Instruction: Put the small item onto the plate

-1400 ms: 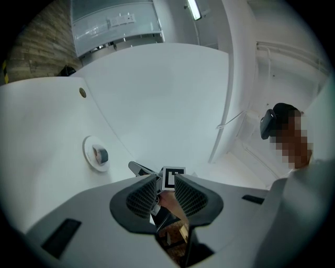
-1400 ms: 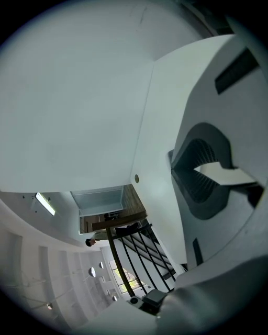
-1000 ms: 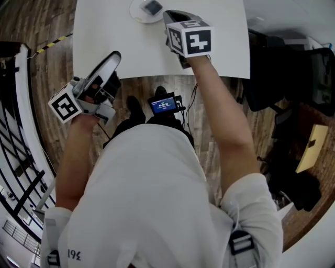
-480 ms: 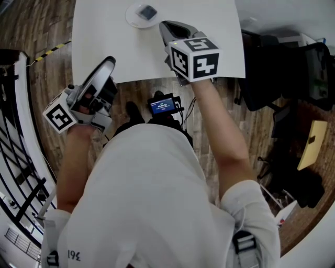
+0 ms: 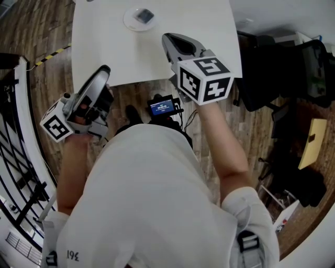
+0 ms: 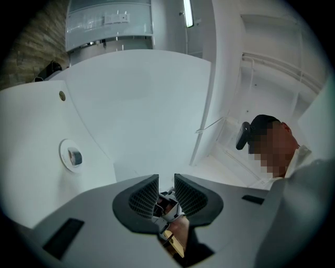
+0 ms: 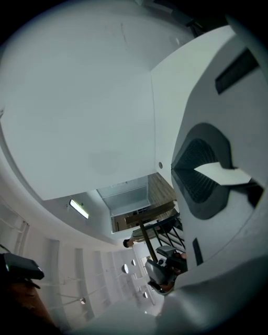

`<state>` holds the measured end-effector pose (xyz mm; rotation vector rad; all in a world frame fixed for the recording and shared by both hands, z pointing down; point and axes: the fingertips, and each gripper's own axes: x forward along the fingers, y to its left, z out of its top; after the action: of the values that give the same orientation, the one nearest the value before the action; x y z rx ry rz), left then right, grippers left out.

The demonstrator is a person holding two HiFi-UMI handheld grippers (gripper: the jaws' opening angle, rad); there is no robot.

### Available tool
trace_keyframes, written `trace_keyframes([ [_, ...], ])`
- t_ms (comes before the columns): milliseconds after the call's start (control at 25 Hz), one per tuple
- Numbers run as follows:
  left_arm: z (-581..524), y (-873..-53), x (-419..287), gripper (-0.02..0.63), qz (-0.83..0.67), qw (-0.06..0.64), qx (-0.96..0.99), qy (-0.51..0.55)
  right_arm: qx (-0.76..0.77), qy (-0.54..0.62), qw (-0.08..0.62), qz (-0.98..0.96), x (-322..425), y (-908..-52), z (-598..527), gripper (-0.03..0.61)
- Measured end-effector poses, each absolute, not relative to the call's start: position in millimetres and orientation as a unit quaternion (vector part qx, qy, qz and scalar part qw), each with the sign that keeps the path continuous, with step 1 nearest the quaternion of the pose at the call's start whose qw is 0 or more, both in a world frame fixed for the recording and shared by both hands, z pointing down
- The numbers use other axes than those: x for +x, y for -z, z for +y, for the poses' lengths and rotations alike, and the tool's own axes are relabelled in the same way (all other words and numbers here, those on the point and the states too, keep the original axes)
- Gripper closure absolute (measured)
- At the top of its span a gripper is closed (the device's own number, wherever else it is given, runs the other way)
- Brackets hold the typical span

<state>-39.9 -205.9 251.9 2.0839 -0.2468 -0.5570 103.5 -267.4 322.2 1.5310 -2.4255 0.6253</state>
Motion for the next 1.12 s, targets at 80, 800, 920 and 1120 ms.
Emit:
trace_keyframes([
  [80,-203,-248,-41,0.518,-0.095,0.463,0.851,0.229,0.519,-0.221,0.082,-0.822,104,-313,-260,0.577],
  [800,-165,-208,-44,0.518,-0.052,0.448,0.858,0.244,0.507,-0.254,-0.049,-0.822,109,-247,-217,0.577],
  [920,-160,-204,-43,0.518,-0.048,0.448,0.857,0.248,0.505,-0.249,-0.057,-0.825,108,-237,-211,0.577],
  [1120,-161,-197,-41,0.518,-0.043,0.444,0.860,0.249,0.502,-0.239,-0.065,-0.829,107,-223,-207,0.577],
])
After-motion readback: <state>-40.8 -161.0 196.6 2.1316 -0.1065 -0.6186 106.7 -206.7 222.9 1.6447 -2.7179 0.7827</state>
